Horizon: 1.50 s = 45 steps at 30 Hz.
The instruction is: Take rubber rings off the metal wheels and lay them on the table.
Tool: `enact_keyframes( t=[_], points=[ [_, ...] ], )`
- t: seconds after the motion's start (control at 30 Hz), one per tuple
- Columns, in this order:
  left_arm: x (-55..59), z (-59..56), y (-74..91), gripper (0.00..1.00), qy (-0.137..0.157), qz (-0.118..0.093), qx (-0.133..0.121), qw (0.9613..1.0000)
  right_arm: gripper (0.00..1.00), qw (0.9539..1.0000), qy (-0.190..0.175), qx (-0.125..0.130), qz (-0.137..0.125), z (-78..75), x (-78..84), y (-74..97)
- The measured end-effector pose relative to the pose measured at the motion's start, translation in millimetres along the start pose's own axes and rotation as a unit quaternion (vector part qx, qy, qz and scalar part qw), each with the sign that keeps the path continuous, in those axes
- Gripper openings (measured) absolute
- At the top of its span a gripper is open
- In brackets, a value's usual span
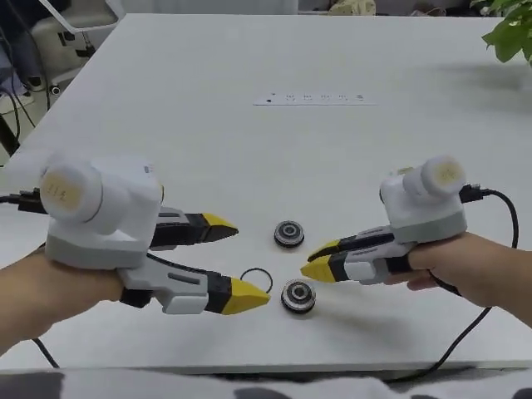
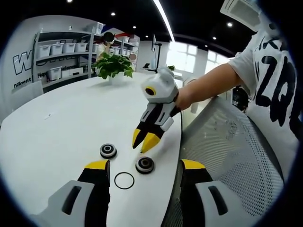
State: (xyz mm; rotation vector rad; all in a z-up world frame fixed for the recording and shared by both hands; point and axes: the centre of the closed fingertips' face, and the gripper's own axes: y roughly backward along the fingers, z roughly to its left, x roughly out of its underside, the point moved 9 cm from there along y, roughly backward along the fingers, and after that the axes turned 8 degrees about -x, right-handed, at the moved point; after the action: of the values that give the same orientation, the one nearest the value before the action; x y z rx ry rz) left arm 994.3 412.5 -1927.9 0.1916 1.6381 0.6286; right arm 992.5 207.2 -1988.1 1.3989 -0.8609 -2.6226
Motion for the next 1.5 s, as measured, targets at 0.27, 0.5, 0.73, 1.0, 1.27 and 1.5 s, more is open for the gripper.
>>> enact_keyframes(
  t=[0.27,0.5,0.73,1.0,1.27,1.5],
  points=[
    [-0.3,2.7,-12.8,0.57,-0.004,0.010,0.008,0.9999,0.19,0.9999,0.012,-0.002,0.007,-0.3,4.5,6.6],
    [1.5,4.1,-26.7,0.56,-0.011,0.023,0.016,0.9995,0.20,0.9994,0.025,-0.007,0.025,2.0,11.6,7.1],
    [6.6,3.6,-39.1,0.55,-0.015,0.038,0.026,0.9988,0.15,0.9984,0.039,0.006,0.042,-2.0,17.2,3.1],
    [12.9,2.7,-51.1,0.53,-0.021,0.054,0.035,0.9977,0.19,0.9984,0.028,-0.013,0.047,-1.0,21.4,1.6],
    [18.8,3.3,-60.6,0.47,-0.027,0.067,0.040,0.9966,0.20,0.9969,0.043,-0.020,0.063,0.6,27.8,-3.1],
    [23.3,2.2,-67.6,0.43,-0.033,0.078,0.046,0.9953,0.20,0.9954,0.066,-0.020,0.067,2.0,28.6,-6.7]
  ],
)
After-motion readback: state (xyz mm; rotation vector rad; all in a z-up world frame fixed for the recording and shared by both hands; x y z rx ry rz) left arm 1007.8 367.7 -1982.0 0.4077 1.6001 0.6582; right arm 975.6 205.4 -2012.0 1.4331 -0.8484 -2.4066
